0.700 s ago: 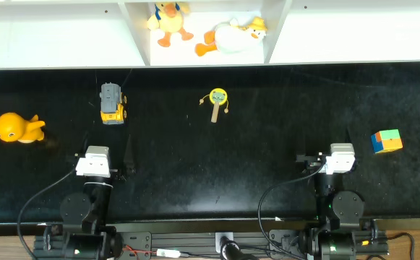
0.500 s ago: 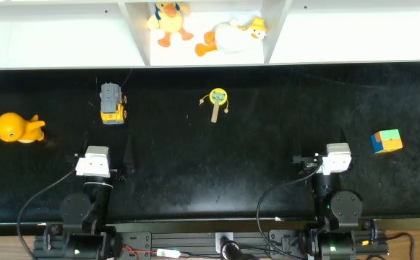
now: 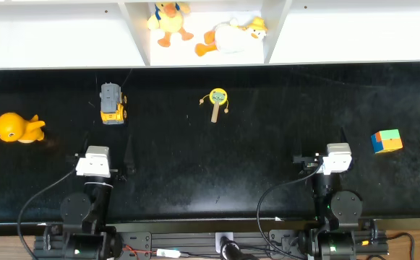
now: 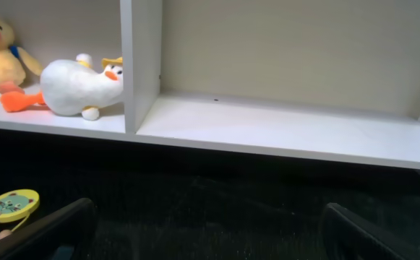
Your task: Store Toys
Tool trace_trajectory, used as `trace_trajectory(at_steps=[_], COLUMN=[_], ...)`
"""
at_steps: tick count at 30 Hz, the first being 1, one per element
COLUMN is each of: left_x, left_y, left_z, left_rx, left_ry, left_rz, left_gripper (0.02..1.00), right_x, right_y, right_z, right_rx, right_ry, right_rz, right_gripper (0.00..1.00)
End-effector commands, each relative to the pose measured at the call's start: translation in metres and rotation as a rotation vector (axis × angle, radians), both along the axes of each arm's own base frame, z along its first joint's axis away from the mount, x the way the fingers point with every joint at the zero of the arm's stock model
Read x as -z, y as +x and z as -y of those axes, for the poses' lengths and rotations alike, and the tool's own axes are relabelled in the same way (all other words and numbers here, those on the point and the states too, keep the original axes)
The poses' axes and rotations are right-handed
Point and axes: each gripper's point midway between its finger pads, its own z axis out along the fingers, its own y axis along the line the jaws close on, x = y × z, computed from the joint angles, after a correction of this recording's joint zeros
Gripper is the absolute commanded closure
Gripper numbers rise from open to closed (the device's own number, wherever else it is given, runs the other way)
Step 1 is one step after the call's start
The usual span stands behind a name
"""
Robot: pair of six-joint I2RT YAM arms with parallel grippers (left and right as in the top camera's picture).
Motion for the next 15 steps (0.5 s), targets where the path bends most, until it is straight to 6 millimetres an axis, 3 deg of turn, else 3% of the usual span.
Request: trace_trajectory(at_steps=[1,9,15], left_x=[-0.022,-0.04,-0.066], left_y=[-0.009,-0.027,-0.013], left_z=[0.009,-0.006,-0.021], left_rx=[0.045,-0.017,0.04], left_ry=[-0.125,-0.118,-0.045], left_rz=[-0.033,-0.354,-0.452], left_gripper=[0.023,0.025,0.027], right_x=[0.005,0.005,0.005], right_y=[0.0,0.0,0.0], right_z=[-0.002,-0.002,-0.002], right_rx=[-0.01,-0.01,-0.01], right_ry=[0.011,0.011,0.011], right_rz=[-0.006,-0.006,-0.006], right_gripper=[0.005,0.005,0.005])
